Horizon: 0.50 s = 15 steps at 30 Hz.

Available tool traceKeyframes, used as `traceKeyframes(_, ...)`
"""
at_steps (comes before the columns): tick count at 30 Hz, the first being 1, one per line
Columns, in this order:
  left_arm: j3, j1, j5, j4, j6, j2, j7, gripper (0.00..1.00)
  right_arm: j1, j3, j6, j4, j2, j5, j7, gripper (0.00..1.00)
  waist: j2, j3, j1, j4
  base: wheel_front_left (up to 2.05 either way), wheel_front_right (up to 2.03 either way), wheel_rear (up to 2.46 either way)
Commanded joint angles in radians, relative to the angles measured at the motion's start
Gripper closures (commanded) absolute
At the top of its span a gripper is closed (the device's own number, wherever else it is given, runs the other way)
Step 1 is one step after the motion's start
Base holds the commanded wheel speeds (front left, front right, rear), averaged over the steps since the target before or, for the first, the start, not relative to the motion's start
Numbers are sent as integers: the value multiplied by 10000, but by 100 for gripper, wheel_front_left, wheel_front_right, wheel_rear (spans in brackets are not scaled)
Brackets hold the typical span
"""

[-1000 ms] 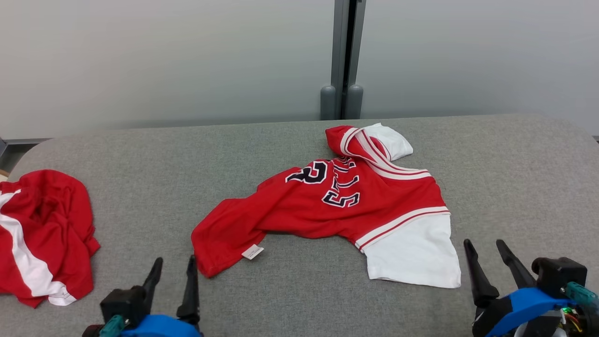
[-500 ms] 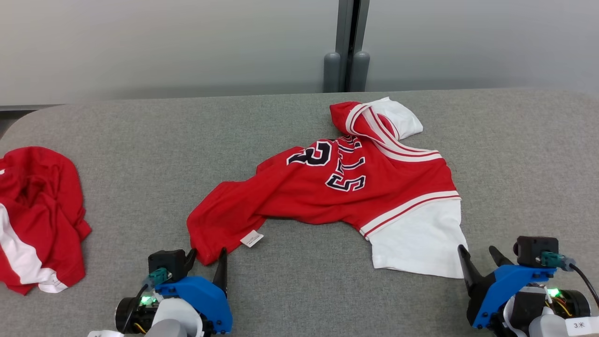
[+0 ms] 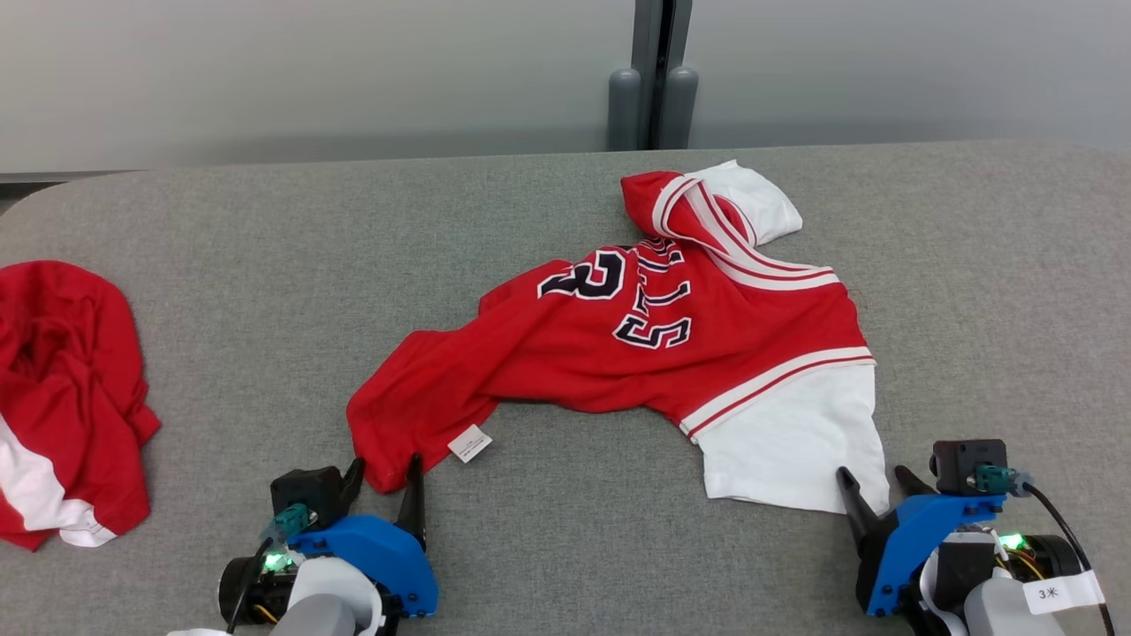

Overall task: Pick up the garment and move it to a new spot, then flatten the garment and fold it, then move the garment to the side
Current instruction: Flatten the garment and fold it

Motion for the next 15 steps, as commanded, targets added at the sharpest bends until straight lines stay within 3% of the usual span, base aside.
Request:
traceKeyframes(1, -75, -57, 35, 160, -72, -12, -59, 0, -29, 259, 32, 292, 105, -17, 46, 0, -1, 7, -1, 41, 0, 0, 0)
traceKeyframes(11, -117, -176, -12, 527, -192, -62, -318, 0, 293, 804, 57, 478, 148, 50, 276, 0, -1, -94, -1, 152, 0, 0, 0)
traceKeyframes(14, -135, -111, -32, 625, -230, -29, -386, 3, 528, 828, 54, 355, 136, -25, 411, 24, -1, -114, -1, 98, 0, 0, 0)
traceKeyframes(15, -208, -91, 3, 700, -289, -16, -322, 40, 551, 847, 52, 326, 127, -70, 475, 55, -1, -115, -1, 73, 0, 0, 0)
